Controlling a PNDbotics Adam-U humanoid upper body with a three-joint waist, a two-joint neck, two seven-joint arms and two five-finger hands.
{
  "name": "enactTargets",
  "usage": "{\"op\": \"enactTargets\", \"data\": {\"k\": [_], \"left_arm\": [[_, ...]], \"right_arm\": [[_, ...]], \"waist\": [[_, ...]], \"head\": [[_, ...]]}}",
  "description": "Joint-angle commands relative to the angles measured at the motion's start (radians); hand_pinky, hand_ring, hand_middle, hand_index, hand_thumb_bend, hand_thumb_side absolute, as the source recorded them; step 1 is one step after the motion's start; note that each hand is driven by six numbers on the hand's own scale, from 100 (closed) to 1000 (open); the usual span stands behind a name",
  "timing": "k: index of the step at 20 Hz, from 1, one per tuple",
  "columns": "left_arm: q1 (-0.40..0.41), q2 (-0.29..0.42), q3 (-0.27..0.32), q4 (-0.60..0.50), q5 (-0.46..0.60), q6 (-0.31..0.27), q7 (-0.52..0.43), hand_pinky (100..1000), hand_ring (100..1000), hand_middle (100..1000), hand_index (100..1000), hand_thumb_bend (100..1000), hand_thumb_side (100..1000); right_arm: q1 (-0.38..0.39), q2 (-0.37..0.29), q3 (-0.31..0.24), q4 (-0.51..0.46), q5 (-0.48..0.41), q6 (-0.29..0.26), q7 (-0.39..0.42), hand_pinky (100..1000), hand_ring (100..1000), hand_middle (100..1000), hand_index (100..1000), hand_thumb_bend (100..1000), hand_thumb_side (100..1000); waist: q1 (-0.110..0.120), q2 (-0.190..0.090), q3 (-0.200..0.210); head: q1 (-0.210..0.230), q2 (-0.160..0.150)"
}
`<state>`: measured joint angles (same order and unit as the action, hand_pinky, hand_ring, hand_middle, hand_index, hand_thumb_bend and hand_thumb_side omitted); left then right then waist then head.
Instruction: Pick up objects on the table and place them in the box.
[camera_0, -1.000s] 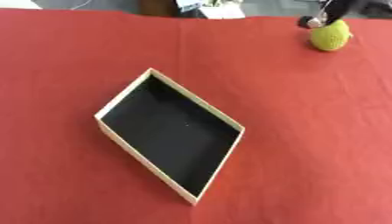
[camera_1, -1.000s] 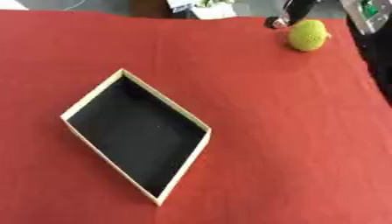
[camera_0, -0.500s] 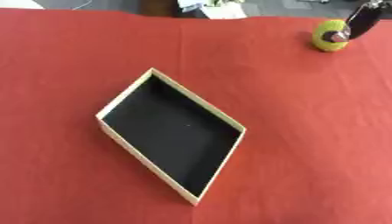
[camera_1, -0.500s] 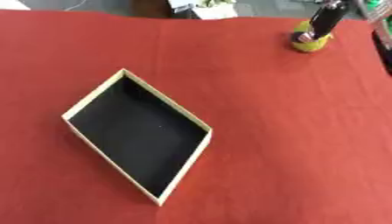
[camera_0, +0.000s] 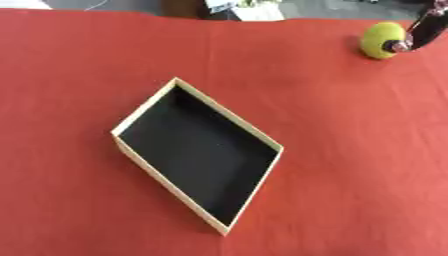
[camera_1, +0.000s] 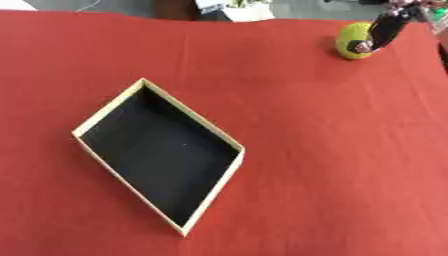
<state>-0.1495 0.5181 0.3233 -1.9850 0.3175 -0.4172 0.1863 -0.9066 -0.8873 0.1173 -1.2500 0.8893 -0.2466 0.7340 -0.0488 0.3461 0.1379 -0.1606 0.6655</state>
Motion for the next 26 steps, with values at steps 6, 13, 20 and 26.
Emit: {"op": "enactTargets", "data": {"k": [6, 13, 20, 26], "left_arm": [[-0.005, 0.005, 0.001, -0.015, -0.003, 0.002, -0.007, 581, 603, 643, 710, 138, 688], [-0.008, 0.002, -0.001, -0.015, -0.003, 0.002, -0.014, 581, 603, 644, 710, 137, 688], [-0.009, -0.004, -0.002, -0.015, -0.003, 0.004, -0.02, 581, 603, 644, 706, 135, 689], [-0.01, -0.011, -0.004, -0.015, -0.005, 0.004, -0.027, 580, 603, 644, 704, 133, 690]], "right_arm": [[-0.05, -0.008, -0.025, 0.103, 0.077, 0.004, -0.025, 1000, 1000, 977, 1000, 338, 100], [-0.076, 0.014, -0.048, 0.192, 0.152, 0.017, -0.045, 1000, 1000, 977, 1000, 340, 100], [-0.096, 0.03, -0.073, 0.259, 0.212, 0.038, -0.072, 1000, 1000, 975, 1000, 340, 100], [-0.109, 0.04, -0.103, 0.302, 0.243, 0.073, -0.115, 1000, 994, 966, 1000, 326, 100]], "waist": [[0.007, -0.008, 0.009], [0.009, -0.001, 0.014], [0.012, 0.007, 0.018], [0.017, 0.016, 0.021]], "head": [[0.003, -0.014], [0.002, -0.022], [0.0, -0.03], [-0.007, -0.043]]}}
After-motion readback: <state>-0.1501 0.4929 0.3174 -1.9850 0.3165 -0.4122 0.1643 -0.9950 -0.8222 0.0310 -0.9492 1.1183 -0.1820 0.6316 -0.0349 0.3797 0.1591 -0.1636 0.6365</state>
